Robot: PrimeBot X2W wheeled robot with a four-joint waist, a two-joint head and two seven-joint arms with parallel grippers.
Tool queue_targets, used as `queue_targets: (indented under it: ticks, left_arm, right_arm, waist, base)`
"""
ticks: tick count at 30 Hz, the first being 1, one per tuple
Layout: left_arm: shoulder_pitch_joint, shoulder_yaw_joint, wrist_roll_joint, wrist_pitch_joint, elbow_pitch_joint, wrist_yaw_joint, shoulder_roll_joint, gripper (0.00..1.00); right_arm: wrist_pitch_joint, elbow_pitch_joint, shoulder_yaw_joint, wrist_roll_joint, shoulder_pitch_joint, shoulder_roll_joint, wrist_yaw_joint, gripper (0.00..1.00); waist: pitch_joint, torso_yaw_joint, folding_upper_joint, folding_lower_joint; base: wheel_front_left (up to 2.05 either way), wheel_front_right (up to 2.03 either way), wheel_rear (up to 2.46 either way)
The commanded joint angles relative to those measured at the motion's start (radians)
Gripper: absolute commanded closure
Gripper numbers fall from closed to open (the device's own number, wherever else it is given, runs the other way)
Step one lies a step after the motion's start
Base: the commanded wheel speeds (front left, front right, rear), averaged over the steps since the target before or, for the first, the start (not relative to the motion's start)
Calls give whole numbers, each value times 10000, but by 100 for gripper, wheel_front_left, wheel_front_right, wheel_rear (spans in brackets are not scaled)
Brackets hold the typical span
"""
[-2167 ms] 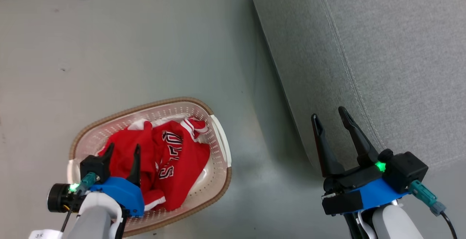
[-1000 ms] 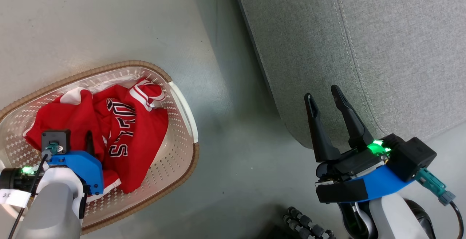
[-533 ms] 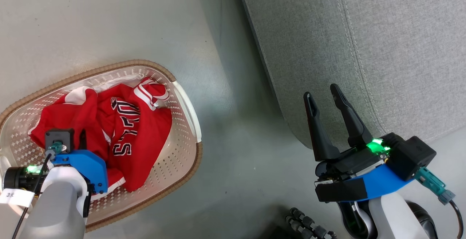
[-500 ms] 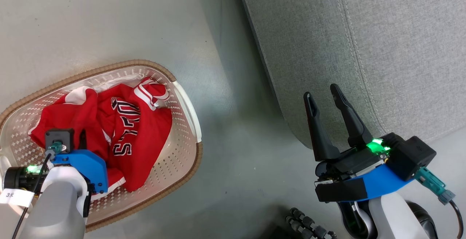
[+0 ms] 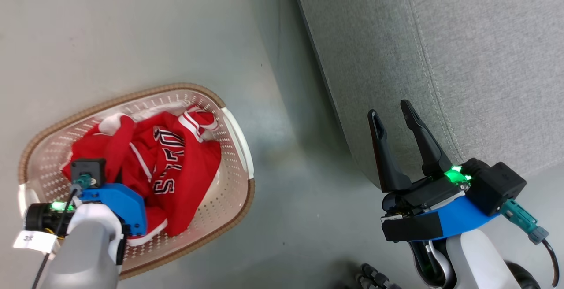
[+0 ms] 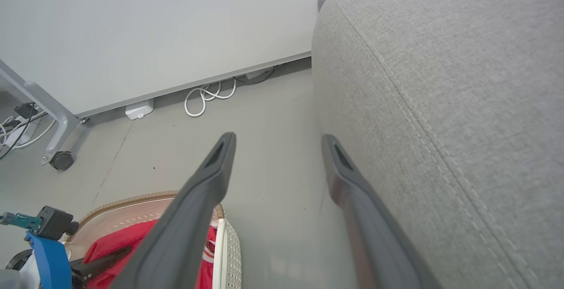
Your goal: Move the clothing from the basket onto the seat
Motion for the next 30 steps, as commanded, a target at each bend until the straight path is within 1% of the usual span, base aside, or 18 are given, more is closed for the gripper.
queue_targets:
  ticks: [1, 8, 18, 30]
  left_arm:
    - [-7, -27, -61, -94, 13, -55, -47, 100]
    - [303, -125, -222, -282, 174, -185, -467, 100]
    - [951, -370, -345, -416, 173, -425, -1062, 100]
    - [2050, -704, -439, -423, -947, -649, -1520, 100]
  right_arm:
    - [-57, 46, -33, -92, -66, -15, 23, 0]
    - [-57, 187, -185, -332, 121, -16, 23, 0]
    - [-57, 559, -385, -781, 590, -18, 21, 0]
    - [-57, 1017, -324, -1098, 1286, -20, 21, 0]
  waist:
    - [-234, 113, 0, 0]
    - [-1186, 463, 0, 0]
    - [-2939, 1179, 0, 0]
    - [-4861, 1996, 0, 0]
  base:
    - [0, 0, 0]
    - [0, 0, 0]
    - [0, 0, 0]
    - [0, 0, 0]
